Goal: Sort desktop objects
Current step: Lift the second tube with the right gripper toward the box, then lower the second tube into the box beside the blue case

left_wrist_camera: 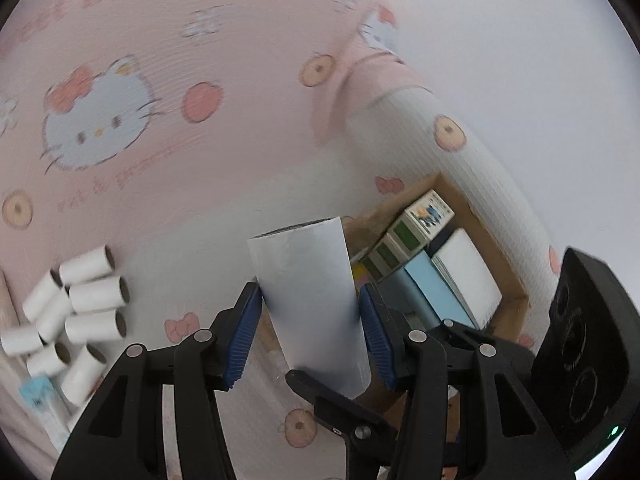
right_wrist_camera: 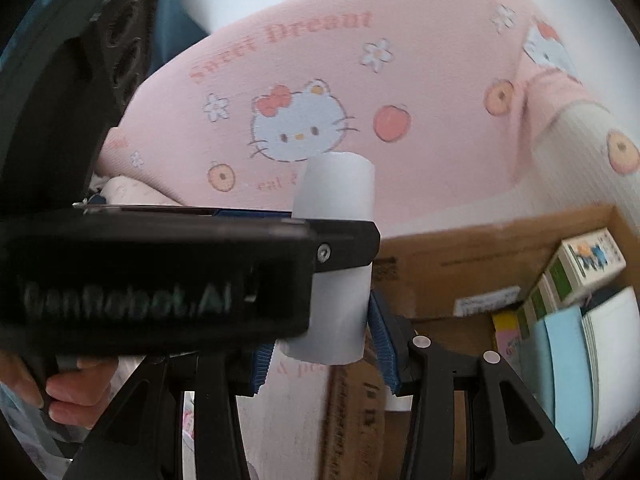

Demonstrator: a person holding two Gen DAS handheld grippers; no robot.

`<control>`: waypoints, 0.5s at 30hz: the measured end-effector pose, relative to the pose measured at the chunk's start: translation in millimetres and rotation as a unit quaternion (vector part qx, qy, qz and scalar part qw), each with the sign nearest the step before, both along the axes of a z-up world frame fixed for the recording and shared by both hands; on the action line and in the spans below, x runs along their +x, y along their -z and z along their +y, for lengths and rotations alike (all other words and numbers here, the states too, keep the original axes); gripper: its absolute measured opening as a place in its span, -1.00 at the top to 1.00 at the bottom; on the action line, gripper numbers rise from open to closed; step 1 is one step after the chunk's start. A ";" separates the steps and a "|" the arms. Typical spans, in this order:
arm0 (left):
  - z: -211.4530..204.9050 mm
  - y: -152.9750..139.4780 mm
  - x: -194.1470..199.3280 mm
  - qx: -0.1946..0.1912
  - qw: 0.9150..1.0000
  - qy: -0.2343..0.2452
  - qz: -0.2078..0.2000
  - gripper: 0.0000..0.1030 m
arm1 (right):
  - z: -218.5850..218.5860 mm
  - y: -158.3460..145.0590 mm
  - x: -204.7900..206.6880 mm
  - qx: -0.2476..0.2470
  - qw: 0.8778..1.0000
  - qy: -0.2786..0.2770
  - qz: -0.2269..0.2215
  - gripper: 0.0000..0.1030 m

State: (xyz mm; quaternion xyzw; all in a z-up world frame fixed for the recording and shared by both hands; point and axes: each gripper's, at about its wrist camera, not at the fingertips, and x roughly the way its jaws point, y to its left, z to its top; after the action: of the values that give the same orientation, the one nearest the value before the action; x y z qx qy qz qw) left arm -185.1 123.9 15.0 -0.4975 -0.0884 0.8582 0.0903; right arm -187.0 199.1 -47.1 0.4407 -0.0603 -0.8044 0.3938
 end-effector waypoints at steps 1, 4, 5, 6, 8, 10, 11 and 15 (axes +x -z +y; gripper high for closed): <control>4.4 0.3 -2.7 0.000 1.000 0.008 -0.001 -0.05 | 4.8 0.4 3.2 -0.002 1.000 0.003 -0.004 0.20; 9.5 3.5 -11.8 0.026 0.999 0.023 -0.007 -0.05 | 18.4 4.6 -4.9 -0.001 1.000 0.013 -0.015 0.19; 10.0 5.5 -15.7 0.041 0.999 0.024 -0.012 -0.05 | 22.2 7.2 -8.8 -0.002 1.000 0.016 -0.018 0.19; 11.1 7.7 -19.7 0.056 0.998 0.027 -0.016 -0.05 | 23.8 7.2 -9.3 -0.018 0.999 0.033 -0.032 0.19; 13.7 12.1 -25.2 0.073 0.997 0.030 -0.026 -0.05 | 33.1 11.9 -14.2 -0.020 0.998 0.037 -0.039 0.19; 17.2 17.1 -31.2 0.088 0.995 0.036 -0.040 -0.04 | 40.7 13.7 -17.0 -0.021 0.998 0.035 -0.053 0.19; 19.5 19.8 -34.0 0.092 0.994 0.038 -0.046 -0.04 | 43.1 15.8 -20.5 -0.020 0.997 0.034 -0.061 0.19; 26.7 33.0 -45.8 0.100 0.990 0.041 -0.085 -0.04 | 51.4 24.5 -29.0 -0.026 0.995 0.031 -0.096 0.19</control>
State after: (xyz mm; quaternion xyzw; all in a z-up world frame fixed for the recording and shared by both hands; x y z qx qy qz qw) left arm -230.8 150.6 -18.0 -0.5603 -0.1608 0.7951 0.1672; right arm -216.1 250.5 -71.6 0.5032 -0.1326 -0.7682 0.3729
